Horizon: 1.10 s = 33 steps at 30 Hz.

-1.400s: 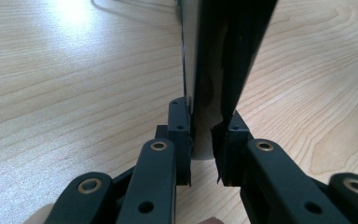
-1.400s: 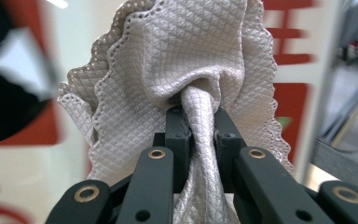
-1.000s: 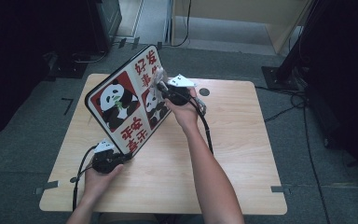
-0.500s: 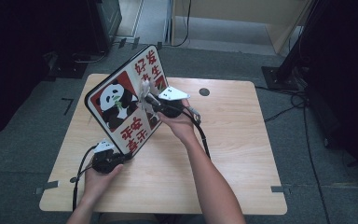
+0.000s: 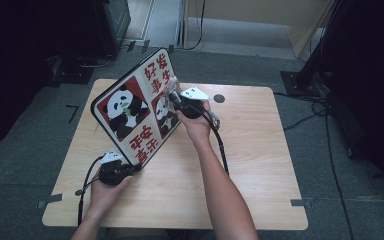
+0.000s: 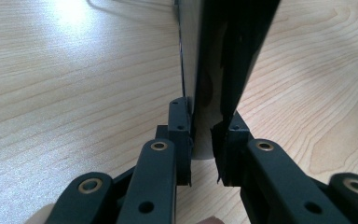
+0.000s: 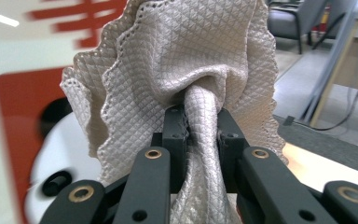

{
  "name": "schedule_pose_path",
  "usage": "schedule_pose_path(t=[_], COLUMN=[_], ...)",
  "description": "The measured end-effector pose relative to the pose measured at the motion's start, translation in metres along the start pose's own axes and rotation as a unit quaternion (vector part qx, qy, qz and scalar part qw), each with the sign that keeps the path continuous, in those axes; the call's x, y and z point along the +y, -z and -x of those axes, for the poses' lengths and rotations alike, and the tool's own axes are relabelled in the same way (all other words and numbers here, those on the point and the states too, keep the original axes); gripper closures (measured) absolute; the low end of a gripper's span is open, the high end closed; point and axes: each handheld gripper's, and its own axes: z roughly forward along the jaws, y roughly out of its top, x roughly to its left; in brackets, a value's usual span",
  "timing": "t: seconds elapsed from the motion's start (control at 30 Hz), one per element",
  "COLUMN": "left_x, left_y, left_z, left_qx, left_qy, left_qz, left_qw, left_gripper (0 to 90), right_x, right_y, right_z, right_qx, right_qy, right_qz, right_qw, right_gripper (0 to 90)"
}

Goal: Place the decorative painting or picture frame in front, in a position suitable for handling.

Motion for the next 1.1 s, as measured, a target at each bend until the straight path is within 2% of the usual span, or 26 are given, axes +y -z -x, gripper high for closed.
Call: schedule_pose_path(t=[0.17, 0.27, 0.33, 0.4, 0.43, 0.57, 0.67, 0.77, 0.87, 0.97, 1.1], left_x=[0.0, 0.0, 0.0, 0.0, 0.0, 0.0, 0.0, 0.0, 0.0, 0.0, 0.0], left_y=[0.0, 0.0, 0.0, 0.0, 0.0, 0.0, 0.0, 0.0, 0.0, 0.0, 0.0], left_z=[0.0, 0.0, 0.0, 0.0, 0.0, 0.0, 0.0, 0.001, 0.0, 0.0, 0.0], left_qx=[0.001, 0.002, 0.001, 0.002, 0.002, 0.002, 0.001, 0.001, 0.001, 0.0, 0.0], left_qy=[0.0, 0.0, 0.0, -0.001, -0.001, 0.0, 0.0, -0.001, -0.001, -0.001, -0.001], left_qz=[0.0, 0.0, 0.0, -0.001, -0.001, 0.0, 0.0, 0.0, 0.0, 0.0, 0.0], left_qw=[1.0, 1.0, 1.0, 1.0, 1.0, 1.0, 1.0, 1.0, 1.0, 1.0, 1.0], left_gripper=[79.7, 79.7, 79.8, 79.7, 79.8, 79.7, 79.7, 79.8, 79.8, 79.8, 79.8], right_x=[-0.005, -0.006, -0.004, -0.003, -0.003, -0.006, -0.009, -0.01, -0.01, -0.012, -0.014], right_y=[0.011, 0.019, 0.021, 0.022, 0.021, 0.015, 0.008, 0.003, -0.001, -0.002, 0.001], right_z=[-0.022, -0.037, -0.044, -0.045, -0.043, -0.026, -0.011, 0.001, 0.013, 0.016, 0.006], right_qx=[0.054, 0.096, 0.112, 0.109, 0.104, 0.068, 0.04, 0.011, -0.015, -0.013, 0.01], right_qy=[0.032, 0.058, 0.087, 0.102, 0.098, 0.067, 0.041, 0.026, 0.012, -0.005, 0.004], right_qz=[-0.007, -0.016, -0.024, -0.032, -0.033, -0.038, -0.042, -0.045, -0.055, -0.06, -0.058], right_qw=[0.998, 0.9936, 0.9896, 0.9883, 0.9891, 0.9948, 0.9975, 0.9986, 0.9983, 0.9981, 0.9983], right_gripper=[78.6, 77.9, 78.0, 78.5, 78.6, 79.2, 79.3, 79.2, 79.0, 78.9, 78.8])
